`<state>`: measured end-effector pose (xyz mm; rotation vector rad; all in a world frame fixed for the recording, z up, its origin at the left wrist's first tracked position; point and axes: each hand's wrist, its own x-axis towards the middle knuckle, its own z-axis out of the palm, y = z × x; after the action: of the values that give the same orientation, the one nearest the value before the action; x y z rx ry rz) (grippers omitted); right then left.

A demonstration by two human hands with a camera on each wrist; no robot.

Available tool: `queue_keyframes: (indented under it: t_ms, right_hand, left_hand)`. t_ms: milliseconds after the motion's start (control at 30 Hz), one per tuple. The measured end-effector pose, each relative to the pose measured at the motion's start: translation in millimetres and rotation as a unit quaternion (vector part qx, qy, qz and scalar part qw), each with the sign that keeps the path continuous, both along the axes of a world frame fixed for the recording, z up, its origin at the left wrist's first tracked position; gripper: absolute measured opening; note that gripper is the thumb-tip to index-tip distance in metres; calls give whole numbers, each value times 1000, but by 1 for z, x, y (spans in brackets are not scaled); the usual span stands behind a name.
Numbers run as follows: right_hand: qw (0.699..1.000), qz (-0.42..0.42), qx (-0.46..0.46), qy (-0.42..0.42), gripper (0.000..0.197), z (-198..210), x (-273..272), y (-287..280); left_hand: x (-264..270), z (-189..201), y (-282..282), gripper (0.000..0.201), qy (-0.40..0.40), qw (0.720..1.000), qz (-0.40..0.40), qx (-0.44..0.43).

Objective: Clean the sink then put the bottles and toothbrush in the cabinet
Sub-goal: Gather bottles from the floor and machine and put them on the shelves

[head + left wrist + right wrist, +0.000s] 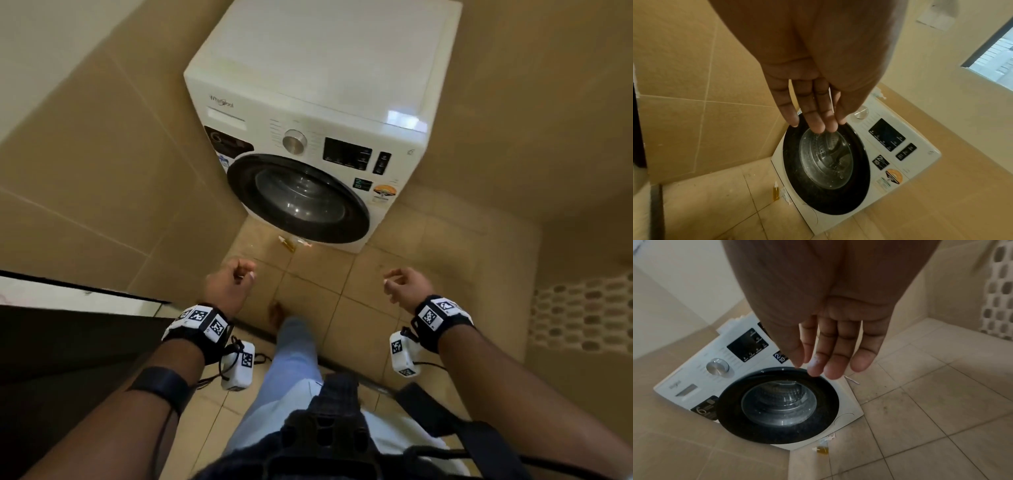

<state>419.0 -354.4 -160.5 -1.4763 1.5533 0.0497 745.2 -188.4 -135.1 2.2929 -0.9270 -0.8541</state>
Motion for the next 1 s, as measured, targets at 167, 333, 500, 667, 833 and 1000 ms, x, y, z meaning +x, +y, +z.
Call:
queue_keyframes:
  t_ms: [167, 333, 500, 667, 833, 1000]
  right_hand:
    - [994, 54, 62, 74, 11, -57, 77, -62]
    - [980, 93, 117, 134, 10, -135, 163, -118]
    - [962, 204, 151, 102, 14, -249, 273, -152]
    - [929, 303, 165, 136, 18, -410, 342, -166]
    - [880, 409, 108, 216, 46, -566, 365, -180]
    - [885, 382, -23, 264, 56, -673, 395, -185]
  left_hand:
    - [75, -81, -52, 12, 91, 994, 50, 24]
    - [142, -151, -94, 14, 104, 987, 80, 90]
    - [192, -247, -126, 20, 177, 964, 157, 118]
    - [208, -374, -134, 21, 186, 951, 219, 110]
    - [193, -514, -125, 33, 243, 919, 286, 119]
    - [171, -599, -122, 30, 273, 901, 313, 128]
